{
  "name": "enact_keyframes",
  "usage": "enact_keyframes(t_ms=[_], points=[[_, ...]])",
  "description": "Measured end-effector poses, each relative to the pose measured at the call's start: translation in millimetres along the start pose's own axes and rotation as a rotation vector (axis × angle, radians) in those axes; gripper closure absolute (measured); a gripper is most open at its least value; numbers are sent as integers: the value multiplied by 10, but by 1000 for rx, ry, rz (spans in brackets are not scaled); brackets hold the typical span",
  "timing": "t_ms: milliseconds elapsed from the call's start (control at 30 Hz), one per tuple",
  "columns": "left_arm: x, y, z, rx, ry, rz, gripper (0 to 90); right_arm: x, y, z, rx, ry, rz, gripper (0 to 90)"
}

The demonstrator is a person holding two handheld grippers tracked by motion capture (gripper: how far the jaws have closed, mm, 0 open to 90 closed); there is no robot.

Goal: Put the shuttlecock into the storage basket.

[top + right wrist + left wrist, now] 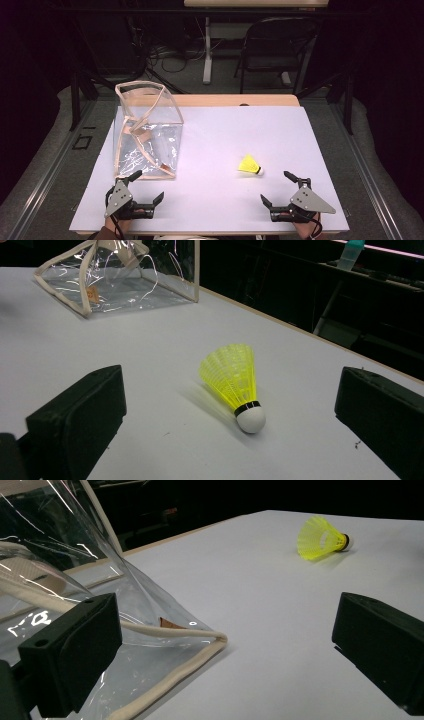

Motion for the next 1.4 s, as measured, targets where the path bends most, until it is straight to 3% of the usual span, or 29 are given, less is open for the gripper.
enact_keyframes(t_ms=[633,1400], points=[[46,17,6,17,-7,-13,0,3,-15,13,8,4,-8,0],[229,103,44,27,-60,-48,0,24,-16,-12,-5,9,-28,0]])
Point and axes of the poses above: each handheld gripper's, and its own axes: x roughly forward along the jaws, y roughly out of its top, z roughly to its right, the point moved 2 cm from there along x, roughly forward along the jaws, and after that the axes turned 7 degrees about -y, right-handed, at the moved point
